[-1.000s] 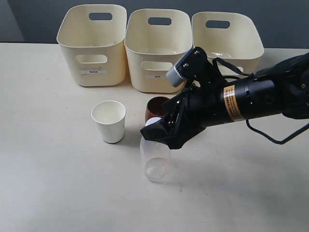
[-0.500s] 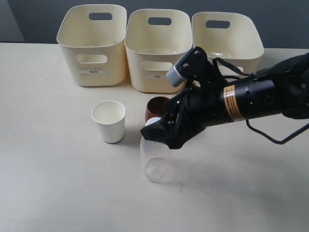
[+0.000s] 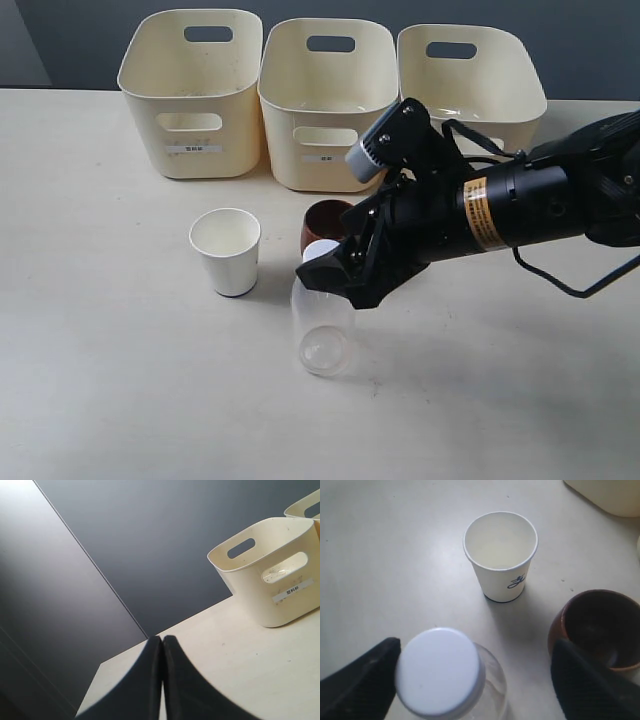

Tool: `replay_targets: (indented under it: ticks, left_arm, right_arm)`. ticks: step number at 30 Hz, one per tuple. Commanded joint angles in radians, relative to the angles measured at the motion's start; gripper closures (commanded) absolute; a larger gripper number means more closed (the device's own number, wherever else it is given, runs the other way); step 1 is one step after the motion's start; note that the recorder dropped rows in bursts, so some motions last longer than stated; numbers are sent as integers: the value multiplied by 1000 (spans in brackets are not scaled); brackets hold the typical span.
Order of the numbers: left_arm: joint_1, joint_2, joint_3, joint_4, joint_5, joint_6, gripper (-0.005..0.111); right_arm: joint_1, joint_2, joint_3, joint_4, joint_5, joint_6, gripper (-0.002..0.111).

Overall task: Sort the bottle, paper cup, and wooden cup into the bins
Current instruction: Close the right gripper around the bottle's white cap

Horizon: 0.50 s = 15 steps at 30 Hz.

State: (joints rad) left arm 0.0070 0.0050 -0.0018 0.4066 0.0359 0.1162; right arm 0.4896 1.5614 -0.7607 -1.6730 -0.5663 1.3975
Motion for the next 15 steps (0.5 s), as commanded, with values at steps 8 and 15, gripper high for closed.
replay_targets:
  ticks: [8,15]
  left_arm:
    - [0,-5,2,-9,-6,-4,107]
    - [0,-5,2,-9,-6,-4,107]
  right_arm:
    - [0,12,-7,-17,-5,0,31]
    - [0,71,-7,-33,-16,-14,53]
